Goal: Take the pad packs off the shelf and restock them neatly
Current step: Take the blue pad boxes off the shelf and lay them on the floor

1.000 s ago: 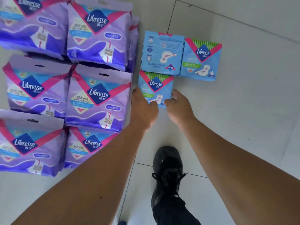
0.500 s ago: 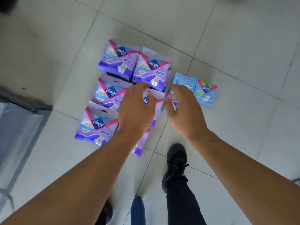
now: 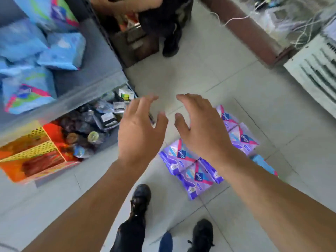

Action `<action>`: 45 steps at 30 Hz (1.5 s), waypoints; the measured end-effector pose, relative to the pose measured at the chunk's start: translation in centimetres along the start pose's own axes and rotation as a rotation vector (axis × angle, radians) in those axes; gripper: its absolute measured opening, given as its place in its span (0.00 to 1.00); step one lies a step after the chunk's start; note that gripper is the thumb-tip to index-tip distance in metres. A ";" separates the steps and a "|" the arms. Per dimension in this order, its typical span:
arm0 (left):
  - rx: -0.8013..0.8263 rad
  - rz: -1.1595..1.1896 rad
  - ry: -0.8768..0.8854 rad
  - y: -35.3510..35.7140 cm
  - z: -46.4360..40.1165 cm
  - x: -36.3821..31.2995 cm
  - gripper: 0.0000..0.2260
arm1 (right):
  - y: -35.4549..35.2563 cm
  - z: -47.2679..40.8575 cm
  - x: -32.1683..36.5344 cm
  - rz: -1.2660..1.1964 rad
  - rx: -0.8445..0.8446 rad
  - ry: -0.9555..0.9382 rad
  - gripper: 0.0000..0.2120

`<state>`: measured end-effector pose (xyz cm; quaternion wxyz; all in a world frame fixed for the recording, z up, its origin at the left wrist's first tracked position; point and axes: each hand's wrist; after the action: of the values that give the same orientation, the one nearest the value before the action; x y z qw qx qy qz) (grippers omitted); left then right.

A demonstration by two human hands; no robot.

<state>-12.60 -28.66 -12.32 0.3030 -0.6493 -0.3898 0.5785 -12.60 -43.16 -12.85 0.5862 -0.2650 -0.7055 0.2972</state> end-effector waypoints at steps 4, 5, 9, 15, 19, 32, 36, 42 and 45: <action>-0.132 -0.044 -0.171 -5.4 -0.7 5.9 0.16 | 3.9 -2.8 5.6 -0.053 0.040 -0.178 0.18; -0.161 -0.047 -0.206 -6.7 -0.8 7.4 0.16 | 4.9 -3.4 7.0 -0.071 0.051 -0.215 0.18; -0.209 -0.073 -0.339 -11.1 -1.6 13.4 0.17 | 9.4 -6.2 12.3 -0.138 0.131 -0.275 0.20; -0.210 -0.035 -0.551 -15.4 -4.7 22.5 0.19 | 17.4 -11.5 19.2 -0.276 0.250 -0.124 0.22; -0.085 -0.009 -0.642 -16.2 -7.4 27.8 0.22 | 22.5 -15.5 21.2 -0.310 0.296 0.067 0.19; -0.018 0.265 -0.628 -14.4 -11.0 31.2 0.16 | 26.2 -19.5 20.9 -0.527 0.171 0.318 0.09; -0.069 0.730 -0.594 -14.7 -10.6 29.8 0.23 | 25.3 -18.5 20.9 -0.815 0.075 0.345 0.04; 0.037 0.848 -0.504 -16.7 -12.1 30.6 0.27 | 22.4 -19.5 19.8 -0.883 0.245 0.381 0.17; 0.231 0.868 -0.464 -18.2 -13.5 30.1 0.25 | 20.1 -20.1 19.2 -0.855 0.435 0.302 0.17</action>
<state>-1.32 7.25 -10.44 0.0097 -0.5682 -0.0743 0.8194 4.44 -13.43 -11.94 0.7928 0.1358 -0.5801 0.1289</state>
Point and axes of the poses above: each hand's wrist, its own z-axis away from the middle knuckle, its own y-axis out of the palm, x = y × z, and after that the axes turned 11 degrees about -z, right-handed
